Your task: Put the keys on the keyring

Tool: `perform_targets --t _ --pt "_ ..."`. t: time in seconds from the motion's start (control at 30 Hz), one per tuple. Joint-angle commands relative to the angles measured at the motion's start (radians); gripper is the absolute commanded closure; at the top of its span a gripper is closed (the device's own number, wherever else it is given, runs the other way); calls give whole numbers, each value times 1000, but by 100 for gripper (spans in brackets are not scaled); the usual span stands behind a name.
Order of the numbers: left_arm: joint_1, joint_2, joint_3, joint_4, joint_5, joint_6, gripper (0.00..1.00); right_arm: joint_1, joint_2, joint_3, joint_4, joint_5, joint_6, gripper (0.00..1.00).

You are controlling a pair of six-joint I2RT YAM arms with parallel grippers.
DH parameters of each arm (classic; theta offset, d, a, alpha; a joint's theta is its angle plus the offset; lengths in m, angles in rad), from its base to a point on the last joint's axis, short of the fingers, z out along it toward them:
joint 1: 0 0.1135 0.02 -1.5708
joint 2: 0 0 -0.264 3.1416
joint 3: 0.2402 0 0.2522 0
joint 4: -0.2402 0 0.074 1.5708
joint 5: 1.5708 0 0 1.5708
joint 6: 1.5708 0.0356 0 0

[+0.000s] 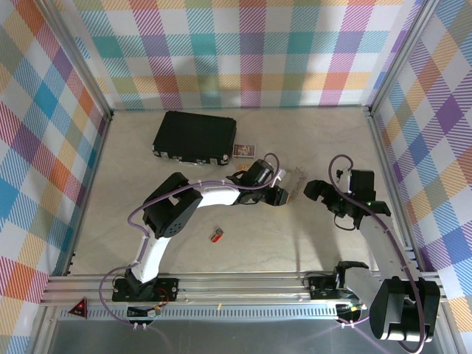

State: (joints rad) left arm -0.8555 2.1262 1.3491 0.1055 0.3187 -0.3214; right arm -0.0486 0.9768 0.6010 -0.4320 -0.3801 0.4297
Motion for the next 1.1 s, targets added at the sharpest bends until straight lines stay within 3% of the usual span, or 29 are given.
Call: perform_targets --t 0.0,0.5,1.07 --pt "-17 13 29 -32 -35 30 61 -10 -15 -13 -19 -14 -14 2" --pt "-39 41 76 -81 -76 60 61 -16 -36 -15 -25 -18 -19 2" --pt "-52 24 68 -100 -79 71 80 -34 -65 -12 -46 -5 -33 2"
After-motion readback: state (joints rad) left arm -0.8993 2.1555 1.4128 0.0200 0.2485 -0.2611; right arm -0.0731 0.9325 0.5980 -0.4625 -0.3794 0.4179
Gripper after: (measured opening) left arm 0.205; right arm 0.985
